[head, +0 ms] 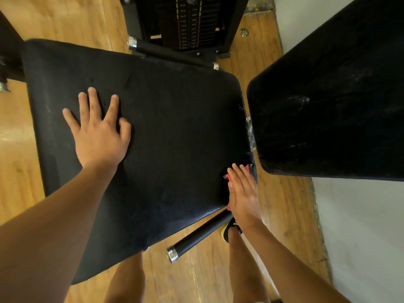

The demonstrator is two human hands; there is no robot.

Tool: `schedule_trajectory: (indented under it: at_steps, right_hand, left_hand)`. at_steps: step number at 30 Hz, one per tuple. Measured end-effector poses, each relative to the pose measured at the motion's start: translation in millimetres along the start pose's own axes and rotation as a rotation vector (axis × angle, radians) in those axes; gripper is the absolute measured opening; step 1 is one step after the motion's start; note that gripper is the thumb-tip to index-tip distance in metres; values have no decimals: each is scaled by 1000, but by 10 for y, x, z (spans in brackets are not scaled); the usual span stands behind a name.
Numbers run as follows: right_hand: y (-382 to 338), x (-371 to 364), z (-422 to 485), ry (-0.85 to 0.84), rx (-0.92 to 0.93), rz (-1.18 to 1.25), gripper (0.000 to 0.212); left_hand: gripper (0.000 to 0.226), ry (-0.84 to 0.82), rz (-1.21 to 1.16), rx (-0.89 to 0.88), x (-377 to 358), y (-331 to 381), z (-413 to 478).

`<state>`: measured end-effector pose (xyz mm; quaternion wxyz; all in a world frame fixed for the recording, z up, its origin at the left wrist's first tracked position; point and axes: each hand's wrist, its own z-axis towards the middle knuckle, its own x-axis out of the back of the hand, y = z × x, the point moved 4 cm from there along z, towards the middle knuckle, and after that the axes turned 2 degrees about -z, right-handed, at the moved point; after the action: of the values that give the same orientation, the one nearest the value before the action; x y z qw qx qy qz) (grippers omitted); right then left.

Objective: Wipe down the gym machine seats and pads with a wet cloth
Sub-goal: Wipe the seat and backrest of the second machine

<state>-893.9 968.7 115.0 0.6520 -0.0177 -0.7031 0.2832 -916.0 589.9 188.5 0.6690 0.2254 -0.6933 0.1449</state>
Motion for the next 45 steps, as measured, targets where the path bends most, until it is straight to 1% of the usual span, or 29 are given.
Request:
schedule_trajectory:
  at_steps: [3, 5, 8, 10, 12, 14, 16, 17, 18, 19, 21, 22, 23, 28, 31, 34, 37, 41, 43, 45]
  right_hand:
    - [-63, 117, 145, 50, 71, 11, 41]
    - [-128, 178, 240, 45, 129, -57, 36]
    - [-184, 256, 350, 22, 181, -155, 39]
    - [-238, 331, 451, -19, 184, -204, 42]
    - [-287, 448, 574, -84, 180, -309, 61]
    - [-346, 624, 662, -140, 206, -410, 67]
    - [-370, 787, 766, -237, 190, -503, 91]
    - [-392, 884, 822, -268, 166, -540, 96]
    - [-440, 1005, 873, -243, 151, -560, 94]
    - [-516, 1143, 923, -191, 144, -564, 86]
    - [-672, 1464, 994, -36, 199, -539, 56]
    - [-737, 1611, 1031, -1, 238, -541, 45]
    - [-800, 1798, 1063, 4, 267, -564, 43]
    - [-1012, 2727, 1170, 23, 328, -684, 44]
    - [-1136, 3422, 1145, 51, 352, -768, 44]
    - [-1180, 4056, 1104, 61, 348, -849, 42]
    - [-1197, 4648, 1072, 74, 363, -933, 42]
    - [-1327, 5323, 1070, 109, 433, -1053, 37]
    - [-1373, 5582, 1091, 102, 452, -1120, 37]
    - [-1351, 5794, 1131, 82, 459, -1182, 33]
  left_hand:
    - [55, 13, -7, 2, 15, 4, 8]
    - [55, 17, -18, -6, 25, 4, 10]
    - [54, 8, -39, -19, 37, 30, 8]
    - [52, 2, -71, -30, 69, 13, 9]
    - [47, 6, -123, -73, 100, -1, -8]
    - [42, 16, -204, -132, 150, 40, -50]
    - [40, 13, -288, -171, 225, 164, -116]
    - [40, 4, -325, -188, 253, 263, -150]
    - [41, -7, -368, -215, 303, 389, -181]
    - [41, -21, -412, -252, 356, 532, -210]
    - [43, -39, -489, -328, 502, 863, -276]
    - [44, -43, -518, -358, 578, 1024, -304]
    - [44, -40, -549, -384, 672, 1195, -333]
    - [43, 36, -736, -494, 1189, 2008, -509]
    - [41, 57, -870, -508, 1508, 2540, -696]
    - [40, 44, -1017, -479, 1855, 3088, -908]
    - [44, 11, -1166, -446, 2217, 3617, -1074]
    - [51, -64, -1361, -331, 2645, 4205, -1192]
    - [53, -121, -1412, -288, 2738, 4465, -1202]
    - [57, -152, -1358, -271, 2710, 4687, -1197]
